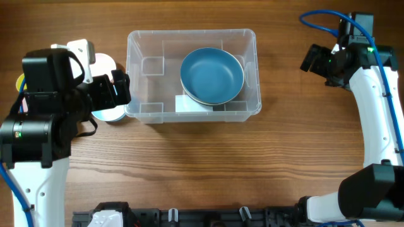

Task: Pack container
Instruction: 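Reach left gripper to the light blue bowl and grasp its rim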

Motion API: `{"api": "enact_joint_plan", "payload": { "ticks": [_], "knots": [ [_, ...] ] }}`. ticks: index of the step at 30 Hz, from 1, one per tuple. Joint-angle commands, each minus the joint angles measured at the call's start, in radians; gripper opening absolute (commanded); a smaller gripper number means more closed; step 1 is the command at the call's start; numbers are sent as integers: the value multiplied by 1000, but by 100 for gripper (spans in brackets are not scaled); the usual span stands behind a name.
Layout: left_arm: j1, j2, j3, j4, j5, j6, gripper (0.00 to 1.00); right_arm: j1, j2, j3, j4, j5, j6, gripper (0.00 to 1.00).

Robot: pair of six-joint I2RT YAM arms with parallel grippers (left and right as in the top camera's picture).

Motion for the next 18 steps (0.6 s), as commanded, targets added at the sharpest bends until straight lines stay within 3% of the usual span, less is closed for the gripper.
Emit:
{"api": "enact_joint_plan", "payload": {
  "ticks": [1, 4, 11, 18],
  "knots": [
    [34, -2, 16, -62, -162, -334, 100, 2, -19, 5, 3, 13, 5, 100],
    [114, 11, -12, -148, -202, -594, 100, 2, -19, 5, 3, 13, 5, 99],
    [256, 12, -261, -45, -197, -686, 100, 2, -19, 5, 3, 13, 5, 99],
    [292, 12, -532, 187, -142, -820, 95, 2, -19, 5, 3, 13, 5, 99]
  ]
}}
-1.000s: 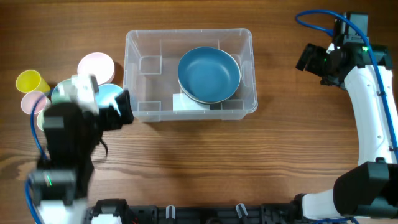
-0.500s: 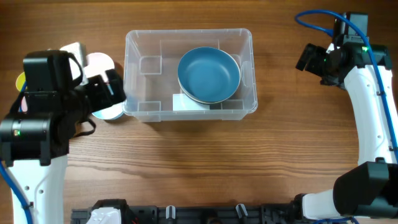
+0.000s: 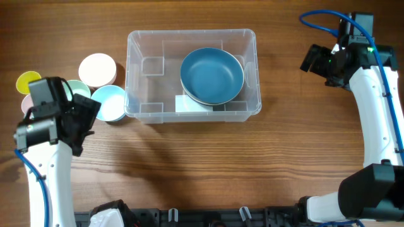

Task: Pack container
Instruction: 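Reach left gripper to the light blue bowl and grasp its rim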

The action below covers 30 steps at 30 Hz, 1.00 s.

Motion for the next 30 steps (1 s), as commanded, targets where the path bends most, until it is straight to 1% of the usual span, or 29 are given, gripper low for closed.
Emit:
{"api": "enact_joint_plan", "payload": {
  "ticks": [1, 3, 6, 9, 15, 20, 24, 26, 27, 28, 30],
  "knots": [
    [6, -2, -96, 93, 17, -97, 93, 2, -19, 5, 2, 13, 5, 100],
    [5, -2, -124, 139, 17, -96, 90, 2, -19, 5, 3, 13, 5, 100],
    [2, 36, -138, 174, 16, -95, 91, 2, -19, 5, 3, 13, 5, 100],
    [2, 114, -139, 211, 17, -95, 95, 2, -19, 5, 2, 13, 5, 100],
    [2, 305, -138, 351, 18, -95, 93, 2, -19, 5, 3, 13, 6, 100],
    [0, 386, -138, 444, 17, -95, 91, 2, -19, 5, 2, 13, 5, 99],
    [-17, 386, -139, 488, 17, -95, 87, 2, -19, 5, 3, 13, 5, 100],
    [-34, 386, -139, 504, 17, -95, 82, 2, -19, 5, 3, 13, 5, 100],
    [-47, 386, -139, 512, 17, -95, 77, 2, -19, 5, 2, 13, 5, 99],
    [-56, 387, -139, 514, 16, -95, 75, 2, -19, 5, 2, 13, 5, 100],
    [-80, 394, -139, 528, 10, -95, 75, 2, -19, 5, 2, 13, 5, 100]
  ]
}}
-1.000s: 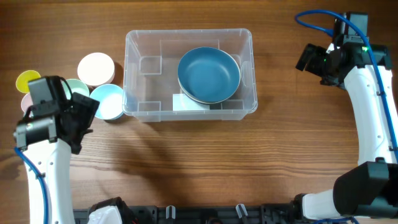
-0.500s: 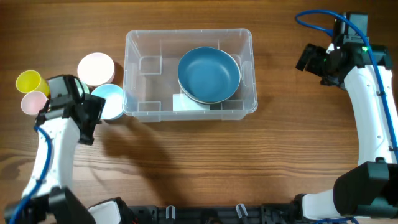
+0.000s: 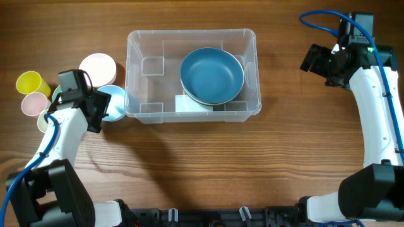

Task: Pack container
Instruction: 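Reach left gripper to the light blue bowl and grasp its rim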

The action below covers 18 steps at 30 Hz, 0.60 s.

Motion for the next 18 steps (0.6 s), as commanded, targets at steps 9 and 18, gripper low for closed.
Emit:
{"api": "enact_joint_plan", "payload": {
  "ticks": [9, 18],
  "knots": [
    [-50, 35, -4, 23, -45, -4, 72, 2, -19, 5, 3, 13, 5, 100],
    [-50, 40, -4, -1, -64, -1, 47, 2, -19, 5, 2, 13, 5, 100]
  ]
}}
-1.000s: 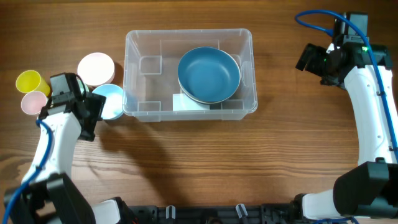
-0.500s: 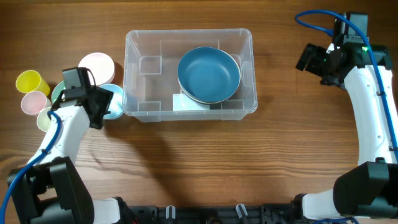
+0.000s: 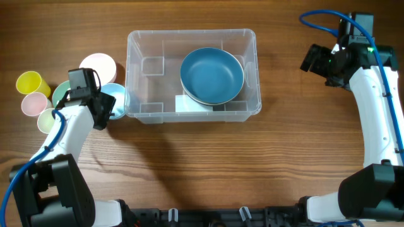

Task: Pack container
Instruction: 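Reach left gripper to the light blue bowl and grasp its rim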

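Observation:
A clear plastic container (image 3: 144,81) stands at the table's middle back, with a large blue bowl (image 3: 212,75) resting in its right half on a white insert (image 3: 189,106). Just left of the container lies a small light-blue bowl (image 3: 117,101). My left gripper (image 3: 103,111) is low over that bowl's left edge; the wrist hides its fingers, so whether it is open or shut does not show. My right gripper (image 3: 313,58) hangs at the far right back, away from the container, and its jaws cannot be made out.
Left of the container are a pale pink bowl (image 3: 98,66), a green bowl (image 3: 60,93) partly under my left arm, a yellow cup (image 3: 28,82), a pink cup (image 3: 33,103) and a pale green cup (image 3: 46,118).
My left wrist has shifted slightly back and to the right, closer over the light-blue bowl's left edge. The bowls, the container and the right arm are where they were.
At first my left arm was raised near the camera, its gripper by the container's left wall above the small bowls. Then it was farther left and nearer the front. After that it was low at the light-blue bowl, where it is now. The right arm stayed still.

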Motion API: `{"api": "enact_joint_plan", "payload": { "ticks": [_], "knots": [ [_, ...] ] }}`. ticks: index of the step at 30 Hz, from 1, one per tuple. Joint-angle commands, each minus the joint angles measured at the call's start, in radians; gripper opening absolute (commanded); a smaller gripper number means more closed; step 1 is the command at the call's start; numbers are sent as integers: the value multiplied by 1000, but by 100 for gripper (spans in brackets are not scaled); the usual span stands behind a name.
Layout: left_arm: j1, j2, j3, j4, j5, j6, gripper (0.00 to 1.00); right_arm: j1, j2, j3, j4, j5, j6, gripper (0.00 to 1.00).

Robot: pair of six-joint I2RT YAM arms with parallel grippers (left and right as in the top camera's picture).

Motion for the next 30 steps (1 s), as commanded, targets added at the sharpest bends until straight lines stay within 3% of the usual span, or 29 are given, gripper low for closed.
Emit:
{"api": "enact_joint_plan", "payload": {
  "ticks": [1, 7, 12, 13, 14, 15, 16, 30],
  "knots": [
    [-3, 11, -4, -14, -22, 1, 47, 2, -19, 5, 2, 13, 5, 99],
    [-3, 11, -4, -31, -26, 27, 34, 2, -19, 5, 2, 13, 5, 99],
    [-3, 11, -4, -42, -26, 26, 32, 2, -19, 5, 2, 13, 5, 99],
    [-3, 11, -5, -42, -26, 26, 33, 2, -19, 5, 3, 13, 5, 99],
    [-3, 11, -5, -41, -29, 26, 39, 2, -19, 5, 3, 13, 5, 100],
    [-3, 11, -5, -40, -32, 26, 56, 2, -19, 5, 3, 13, 5, 100],
    [-3, 11, -5, -40, -44, 26, 61, 2, -19, 5, 3, 13, 5, 100],
    [-4, 75, -5, -5, -66, 26, 49, 2, -19, 5, 3, 13, 5, 99]
  ]
}}
